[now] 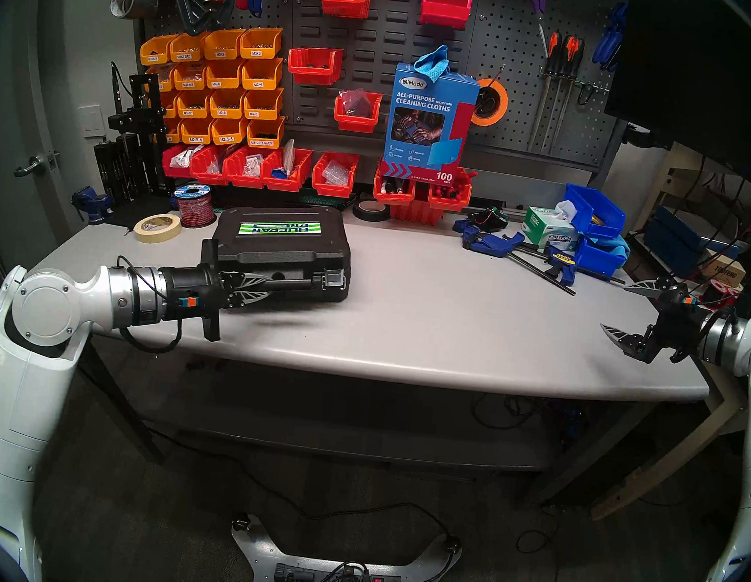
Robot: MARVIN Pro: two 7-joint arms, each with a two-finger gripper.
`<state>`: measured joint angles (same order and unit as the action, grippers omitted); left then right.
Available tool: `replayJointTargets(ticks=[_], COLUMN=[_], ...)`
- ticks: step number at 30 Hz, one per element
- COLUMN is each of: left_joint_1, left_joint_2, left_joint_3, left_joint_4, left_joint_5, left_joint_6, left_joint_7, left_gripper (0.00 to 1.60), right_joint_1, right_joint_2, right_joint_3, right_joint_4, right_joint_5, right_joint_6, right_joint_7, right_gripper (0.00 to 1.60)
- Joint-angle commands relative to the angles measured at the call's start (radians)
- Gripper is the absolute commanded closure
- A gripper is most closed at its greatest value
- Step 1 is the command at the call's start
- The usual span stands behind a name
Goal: Open the tool box
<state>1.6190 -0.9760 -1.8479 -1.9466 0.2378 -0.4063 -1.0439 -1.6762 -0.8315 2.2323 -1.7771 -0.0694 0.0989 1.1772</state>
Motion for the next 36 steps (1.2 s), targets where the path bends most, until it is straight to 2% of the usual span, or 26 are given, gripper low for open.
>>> replayJointTargets(ticks=[1,3,6,16,23,36], left_joint_1=[-0.102,-0.142,-0.164,-0.212,-0.213,-0.201], left_joint_2=[-0.056,-0.073,-0.090,-0.138,-0.157,-0.171], left_joint_3=[0.135,0.186,0.225,0.310,0.318,0.283], left_joint_4=[-0.029,-0.017,-0.013,0.003,0.007,0.013], left_joint_5=[0.018,0.034,0.042,0.091,0.112,0.120], left_joint_6=[0.004,0.003,-0.006,0.006,0.024,0.069], left_joint_7=[0.045,0.047,0.048,0.071,0.087,0.100], left_gripper=[1.60,1.60,1.60,1.60,1.60,1.60], right_joint_1=[0.002,0.002,0.002,0.002,0.002,0.002], right_joint_2=[0.004,0.004,0.004,0.004,0.005,0.005], right_joint_3=[0.004,0.004,0.004,0.004,0.004,0.004], right_joint_4=[-0.004,-0.004,-0.004,-0.005,-0.005,-0.005], right_joint_5=[-0.001,-0.001,-0.001,-0.001,-0.001,-0.001], right_joint_6=[-0.001,-0.001,-0.001,-0.001,-0.001,-0.001], right_joint_7=[0.000,0.000,0.000,0.000,0.000,0.000], right_gripper=[0.00,0.00,0.00,0.00,0.00,0.00])
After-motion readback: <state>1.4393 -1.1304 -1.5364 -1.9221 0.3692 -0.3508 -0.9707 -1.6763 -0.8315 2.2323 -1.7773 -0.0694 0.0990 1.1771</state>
